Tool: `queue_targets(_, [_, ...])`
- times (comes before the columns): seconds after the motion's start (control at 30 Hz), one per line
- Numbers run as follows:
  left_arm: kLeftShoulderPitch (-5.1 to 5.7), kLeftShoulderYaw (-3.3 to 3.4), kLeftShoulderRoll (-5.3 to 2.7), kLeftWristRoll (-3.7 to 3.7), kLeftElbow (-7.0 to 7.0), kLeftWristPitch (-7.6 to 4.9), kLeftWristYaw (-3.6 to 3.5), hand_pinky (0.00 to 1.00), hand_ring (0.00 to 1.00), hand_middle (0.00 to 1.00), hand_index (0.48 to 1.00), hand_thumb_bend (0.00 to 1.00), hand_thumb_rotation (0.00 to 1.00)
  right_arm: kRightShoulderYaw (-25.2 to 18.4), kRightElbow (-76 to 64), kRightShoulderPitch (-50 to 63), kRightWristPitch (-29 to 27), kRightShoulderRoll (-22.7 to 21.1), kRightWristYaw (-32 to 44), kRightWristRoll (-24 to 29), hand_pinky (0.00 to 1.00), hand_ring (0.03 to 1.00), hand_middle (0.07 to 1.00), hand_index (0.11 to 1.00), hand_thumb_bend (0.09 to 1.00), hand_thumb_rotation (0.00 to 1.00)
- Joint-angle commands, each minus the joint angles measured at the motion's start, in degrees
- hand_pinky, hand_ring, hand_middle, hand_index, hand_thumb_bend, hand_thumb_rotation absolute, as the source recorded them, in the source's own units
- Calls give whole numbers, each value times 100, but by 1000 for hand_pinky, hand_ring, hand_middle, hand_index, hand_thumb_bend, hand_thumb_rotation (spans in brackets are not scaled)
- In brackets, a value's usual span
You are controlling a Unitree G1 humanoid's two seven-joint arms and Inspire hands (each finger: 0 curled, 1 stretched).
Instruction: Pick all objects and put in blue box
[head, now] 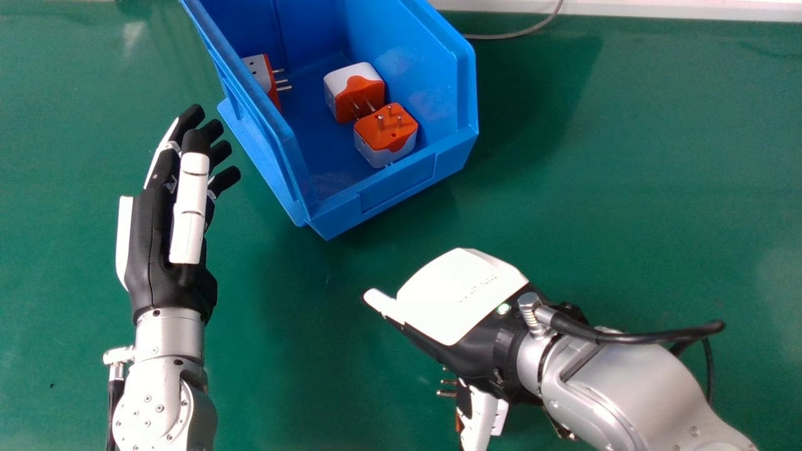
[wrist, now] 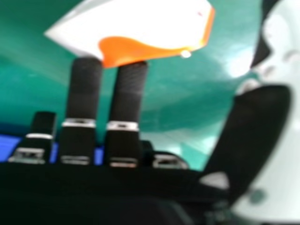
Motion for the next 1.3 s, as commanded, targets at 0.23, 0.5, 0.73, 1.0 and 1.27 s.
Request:
queue_targets(0.23, [-59,-49,-22,8,-117,-73,20,813,855,868,869,654,792,-360,-52,-119,84,-89,-144,108,877,999,999,993,785,151])
queue_targets(0.5, [-52,-35,-28,-143,-175,52,-75,806,853,864,863,663,779,-565,-142,-23,108,-159,-380,237,858,1000,1000,984,763,77])
queue_targets(0.73, [-85,-26,49,-108,-109,4,-110,806,855,865,864,666,773,-766,-235,236,63,-265,-783,551,849,1000,1000,979,758,62])
queue_targets(1.0, [-105,-36,42,42,-63,-76,-4,806,856,865,865,662,771,-743,-245,241,18,-309,-885,818,835,995,1000,969,741,51])
queue_targets(1.27, [-98,-29,0,10,-131,11,-4,801,854,863,862,650,783,-548,-248,125,-9,-270,-687,947,828,990,1000,968,795,109])
